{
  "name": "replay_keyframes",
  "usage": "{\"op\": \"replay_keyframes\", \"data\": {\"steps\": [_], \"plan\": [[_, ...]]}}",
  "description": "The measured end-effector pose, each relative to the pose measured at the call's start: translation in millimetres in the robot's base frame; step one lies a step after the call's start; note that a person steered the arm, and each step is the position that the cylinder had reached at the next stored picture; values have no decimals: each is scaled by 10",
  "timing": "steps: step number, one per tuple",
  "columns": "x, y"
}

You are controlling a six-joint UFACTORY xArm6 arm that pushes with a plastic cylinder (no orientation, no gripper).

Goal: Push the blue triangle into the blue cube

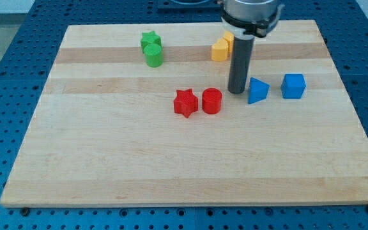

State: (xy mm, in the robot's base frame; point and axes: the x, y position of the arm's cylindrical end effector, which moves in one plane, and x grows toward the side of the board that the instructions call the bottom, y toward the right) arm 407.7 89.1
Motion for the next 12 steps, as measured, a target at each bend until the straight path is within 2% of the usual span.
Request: {"op": "replay_keyframes", "data": {"steps": [4, 5, 8, 9, 10, 11, 12], "plan": [[-19, 553], [10, 441], [698, -354], [696, -379], [658, 84], [236, 264], [147, 261]]}}
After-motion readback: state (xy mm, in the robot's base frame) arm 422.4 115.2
